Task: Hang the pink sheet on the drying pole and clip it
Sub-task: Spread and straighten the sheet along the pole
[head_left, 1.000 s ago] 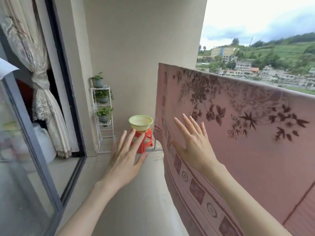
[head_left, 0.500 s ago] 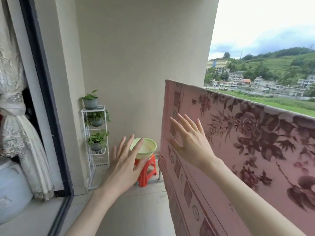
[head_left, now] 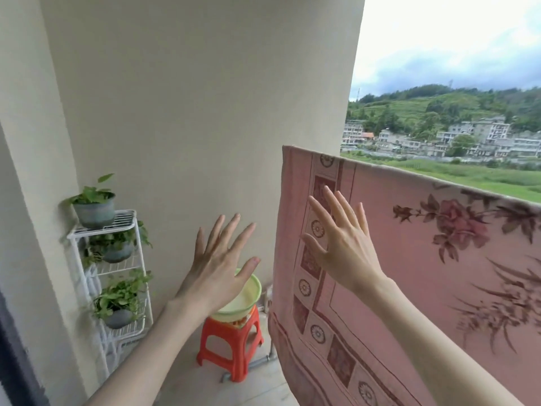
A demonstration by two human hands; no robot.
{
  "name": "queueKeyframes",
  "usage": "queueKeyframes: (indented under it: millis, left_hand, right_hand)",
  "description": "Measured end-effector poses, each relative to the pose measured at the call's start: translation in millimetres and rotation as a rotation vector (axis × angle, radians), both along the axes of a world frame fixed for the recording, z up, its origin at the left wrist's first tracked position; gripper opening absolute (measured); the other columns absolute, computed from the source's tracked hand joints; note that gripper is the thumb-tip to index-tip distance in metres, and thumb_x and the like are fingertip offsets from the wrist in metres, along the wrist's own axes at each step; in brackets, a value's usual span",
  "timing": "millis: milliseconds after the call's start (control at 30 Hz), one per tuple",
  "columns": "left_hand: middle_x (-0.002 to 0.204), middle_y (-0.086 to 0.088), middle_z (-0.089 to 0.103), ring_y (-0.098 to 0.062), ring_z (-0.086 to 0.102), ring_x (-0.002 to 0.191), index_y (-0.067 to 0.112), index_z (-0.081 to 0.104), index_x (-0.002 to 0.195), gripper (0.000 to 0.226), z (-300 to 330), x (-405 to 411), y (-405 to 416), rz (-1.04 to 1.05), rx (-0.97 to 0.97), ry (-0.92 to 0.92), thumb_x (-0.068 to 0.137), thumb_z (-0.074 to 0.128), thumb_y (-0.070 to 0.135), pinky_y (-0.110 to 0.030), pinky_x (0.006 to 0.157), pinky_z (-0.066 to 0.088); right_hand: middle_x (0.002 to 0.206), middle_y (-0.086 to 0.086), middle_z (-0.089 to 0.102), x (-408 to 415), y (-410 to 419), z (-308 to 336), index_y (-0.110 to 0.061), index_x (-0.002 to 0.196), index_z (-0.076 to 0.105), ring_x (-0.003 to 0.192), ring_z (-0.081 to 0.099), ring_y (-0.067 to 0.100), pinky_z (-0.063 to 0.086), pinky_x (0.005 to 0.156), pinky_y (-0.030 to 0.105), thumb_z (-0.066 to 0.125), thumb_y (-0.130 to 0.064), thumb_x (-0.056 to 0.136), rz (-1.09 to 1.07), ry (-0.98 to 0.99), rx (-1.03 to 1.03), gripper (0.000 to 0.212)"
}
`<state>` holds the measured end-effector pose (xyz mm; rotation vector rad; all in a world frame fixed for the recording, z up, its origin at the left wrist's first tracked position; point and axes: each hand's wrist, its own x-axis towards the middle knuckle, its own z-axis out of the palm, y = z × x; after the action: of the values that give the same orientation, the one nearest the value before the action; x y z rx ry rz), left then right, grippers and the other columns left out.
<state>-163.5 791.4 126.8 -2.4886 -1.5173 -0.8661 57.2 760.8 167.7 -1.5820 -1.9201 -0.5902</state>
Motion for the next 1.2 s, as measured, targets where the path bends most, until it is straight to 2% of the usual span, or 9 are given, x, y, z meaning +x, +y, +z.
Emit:
queueKeyframes:
  millis: [133,300,500,667,767,867,967,1100,1200]
  left_hand:
    - [0.156,0.008,-0.013,-0.009,-0.026,0.138,0.040,-0.004,0.145,0.079,-11,0,94,-0.052,-0.065,0.050,0.070,-0.003,0.065,-0.044,0.115,-0.013]
    - [0.156,0.009,-0.005,-0.012,-0.016,0.142,0.038,0.005,0.145,0.081,-4,10,230,-0.077,-0.006,0.025,0.069,-0.004,0.065,-0.040,0.114,-0.009]
    - [0.156,0.008,0.005,-0.012,-0.007,0.143,0.038,0.012,0.145,0.082,13,38,375,-0.177,-0.006,0.010,0.069,-0.004,0.065,-0.036,0.115,-0.002]
    - [0.146,0.007,0.033,-0.012,0.018,0.139,0.029,0.033,0.140,0.073,24,51,481,-0.301,-0.032,-0.152,0.078,0.015,0.063,-0.026,0.112,0.014]
    - [0.137,0.008,0.044,-0.009,0.033,0.130,0.024,0.042,0.135,0.043,33,73,540,-0.410,-0.101,-0.302,0.095,0.041,0.040,-0.015,0.102,0.021]
    - [0.130,0.006,0.051,-0.009,0.045,0.121,0.023,0.049,0.129,0.036,48,100,604,-0.522,-0.236,-0.453,0.094,0.047,0.032,-0.021,0.100,0.033]
    - [0.125,0.003,0.057,-0.011,0.053,0.115,0.019,0.053,0.124,0.033,66,129,665,-0.612,-0.293,-0.552,0.092,0.051,0.030,-0.030,0.098,0.042]
    - [0.129,0.006,0.052,-0.009,0.049,0.118,0.017,0.046,0.132,0.046,90,170,722,-0.766,-0.395,-0.598,0.091,0.053,0.034,-0.022,0.093,0.036]
    - [0.130,0.007,0.049,-0.008,0.048,0.120,0.018,0.043,0.135,0.056,96,196,748,-0.942,-0.635,-0.660,0.086,0.055,0.041,-0.026,0.100,0.037]
  right_hand:
    - [0.156,0.006,0.017,4,88,-4,-0.026,0.146,0.025,0.145,0.010,0.025,-0.003,0.115,0.044,0.034,-0.055,0.087,-0.073,0.005,-0.027,0.067]
    - [0.157,0.004,0.014,7,205,-6,-0.026,0.147,0.019,0.145,0.004,0.022,-0.006,0.115,0.042,0.041,-0.050,0.093,-0.111,-0.008,-0.024,0.064]
    - [0.153,0.007,0.025,27,343,20,-0.019,0.146,0.024,0.144,0.011,0.024,-0.001,0.117,0.039,0.043,-0.043,0.094,-0.176,0.010,0.017,0.061]
    - [0.149,0.007,0.035,36,438,39,-0.015,0.143,0.034,0.141,0.023,0.025,0.003,0.116,0.038,0.047,-0.040,0.094,-0.211,-0.046,0.045,0.057]
    - [0.146,0.005,0.039,43,484,52,-0.015,0.141,0.037,0.140,0.026,0.025,0.006,0.116,0.040,0.048,-0.037,0.094,-0.258,-0.082,0.048,0.053]
    - [0.142,0.006,0.044,50,528,66,-0.016,0.137,0.042,0.136,0.033,0.024,0.014,0.115,0.043,0.047,-0.035,0.094,-0.342,-0.079,0.058,0.047]
    - [0.137,0.004,0.048,60,567,77,-0.017,0.133,0.044,0.128,0.040,0.023,0.023,0.109,0.039,0.042,-0.036,0.096,-0.442,-0.072,0.062,0.042]
    - [0.129,0.005,0.054,72,608,88,-0.016,0.127,0.050,0.123,0.043,0.023,0.026,0.105,0.037,0.036,-0.044,0.096,-0.633,-0.057,-0.043,0.045]
    - [0.114,0.002,0.060,75,623,85,-0.019,0.116,0.055,0.107,0.053,0.021,0.036,0.081,0.033,0.034,-0.049,0.094,-0.735,-0.059,-0.111,0.042]
